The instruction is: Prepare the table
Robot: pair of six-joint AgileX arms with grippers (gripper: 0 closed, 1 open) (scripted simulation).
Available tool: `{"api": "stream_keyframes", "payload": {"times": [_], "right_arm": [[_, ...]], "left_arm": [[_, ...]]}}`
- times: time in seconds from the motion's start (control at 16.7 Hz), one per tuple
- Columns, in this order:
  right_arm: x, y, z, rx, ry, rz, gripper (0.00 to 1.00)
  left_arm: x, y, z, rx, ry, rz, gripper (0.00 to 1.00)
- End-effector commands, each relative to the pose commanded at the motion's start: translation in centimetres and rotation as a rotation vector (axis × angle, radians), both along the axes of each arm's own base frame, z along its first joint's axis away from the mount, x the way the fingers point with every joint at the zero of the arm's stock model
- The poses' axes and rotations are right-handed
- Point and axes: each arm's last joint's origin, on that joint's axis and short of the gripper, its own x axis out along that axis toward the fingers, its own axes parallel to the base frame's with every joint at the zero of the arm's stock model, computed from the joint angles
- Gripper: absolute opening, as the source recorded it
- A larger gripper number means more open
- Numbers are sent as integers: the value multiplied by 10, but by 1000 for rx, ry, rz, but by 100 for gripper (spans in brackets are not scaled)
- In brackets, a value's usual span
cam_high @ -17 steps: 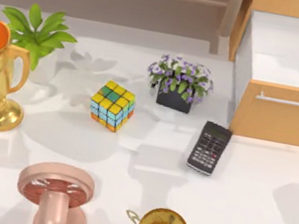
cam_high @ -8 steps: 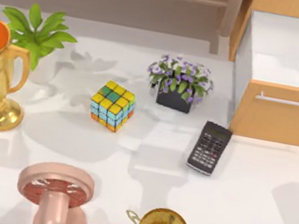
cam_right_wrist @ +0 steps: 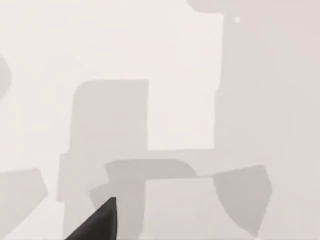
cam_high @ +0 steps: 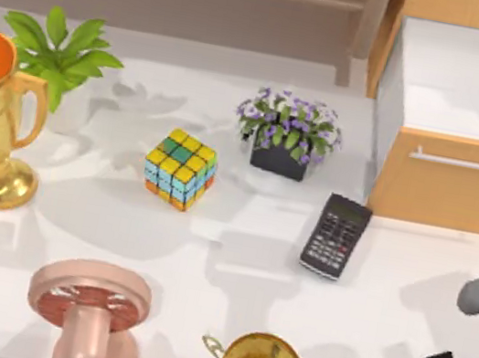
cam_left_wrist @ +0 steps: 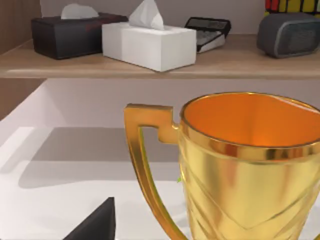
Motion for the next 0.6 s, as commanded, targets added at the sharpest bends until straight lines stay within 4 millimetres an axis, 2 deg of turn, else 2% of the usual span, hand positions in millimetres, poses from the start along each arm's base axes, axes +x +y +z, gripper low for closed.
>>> {"api": "stream_keyframes", "payload": {"times": [0.3, 0.6], "right_arm": [[25, 15, -12, -108, -334, 298, 100], [44, 22, -23, -337, -670, 511, 100]], "left_arm": [[0, 0, 0, 0, 0, 0, 100], [0, 0, 0, 0, 0, 0, 100]]}}
